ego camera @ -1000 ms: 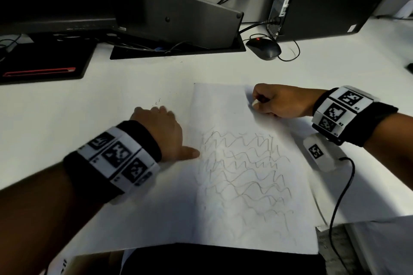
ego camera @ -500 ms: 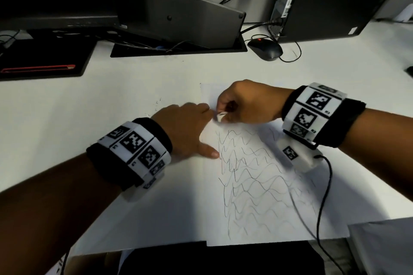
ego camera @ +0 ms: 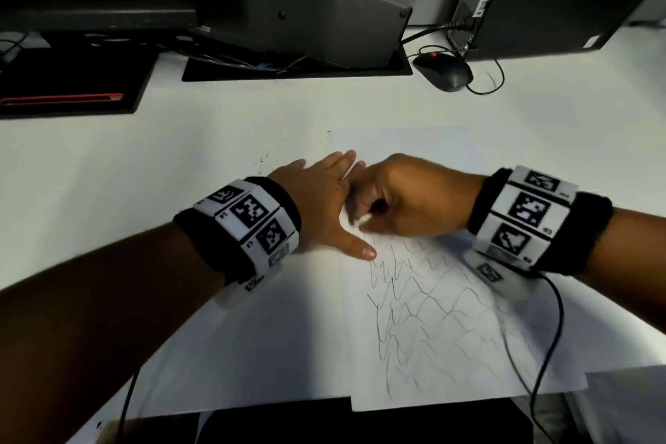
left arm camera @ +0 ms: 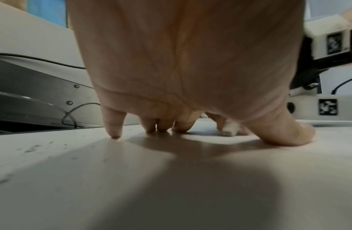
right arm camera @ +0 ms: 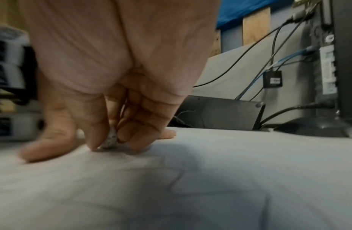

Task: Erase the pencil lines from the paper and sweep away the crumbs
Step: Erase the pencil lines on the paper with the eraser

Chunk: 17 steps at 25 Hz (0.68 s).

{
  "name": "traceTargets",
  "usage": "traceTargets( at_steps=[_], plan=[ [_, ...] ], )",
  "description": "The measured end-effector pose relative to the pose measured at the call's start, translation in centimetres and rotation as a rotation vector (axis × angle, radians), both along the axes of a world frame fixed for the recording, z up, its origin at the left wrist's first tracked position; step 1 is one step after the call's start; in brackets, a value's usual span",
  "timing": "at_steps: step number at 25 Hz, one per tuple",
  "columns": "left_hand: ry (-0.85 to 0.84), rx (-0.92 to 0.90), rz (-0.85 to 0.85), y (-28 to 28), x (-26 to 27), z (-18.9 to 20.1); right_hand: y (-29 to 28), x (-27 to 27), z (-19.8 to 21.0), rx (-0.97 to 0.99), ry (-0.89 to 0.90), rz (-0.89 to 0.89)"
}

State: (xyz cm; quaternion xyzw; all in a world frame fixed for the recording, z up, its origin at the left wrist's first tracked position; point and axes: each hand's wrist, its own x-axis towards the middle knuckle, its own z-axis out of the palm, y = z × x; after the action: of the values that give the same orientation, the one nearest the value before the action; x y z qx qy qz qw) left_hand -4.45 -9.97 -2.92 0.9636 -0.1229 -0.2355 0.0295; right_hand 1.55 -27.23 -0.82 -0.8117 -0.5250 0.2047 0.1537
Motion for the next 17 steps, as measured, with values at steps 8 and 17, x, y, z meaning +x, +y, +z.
traceTargets(
  at_steps=[8,17],
  plan=[
    [0.003,-0.014,-0.004,0.0,0.0,0.0,0.4,0.1,0.1,-0.008,-0.020,-0.006],
    [0.024,0.015,-0.001,0.0,0.0,0.2,-0.3,-0.6,0.4,-0.025,0.003,-0.005]
  ],
)
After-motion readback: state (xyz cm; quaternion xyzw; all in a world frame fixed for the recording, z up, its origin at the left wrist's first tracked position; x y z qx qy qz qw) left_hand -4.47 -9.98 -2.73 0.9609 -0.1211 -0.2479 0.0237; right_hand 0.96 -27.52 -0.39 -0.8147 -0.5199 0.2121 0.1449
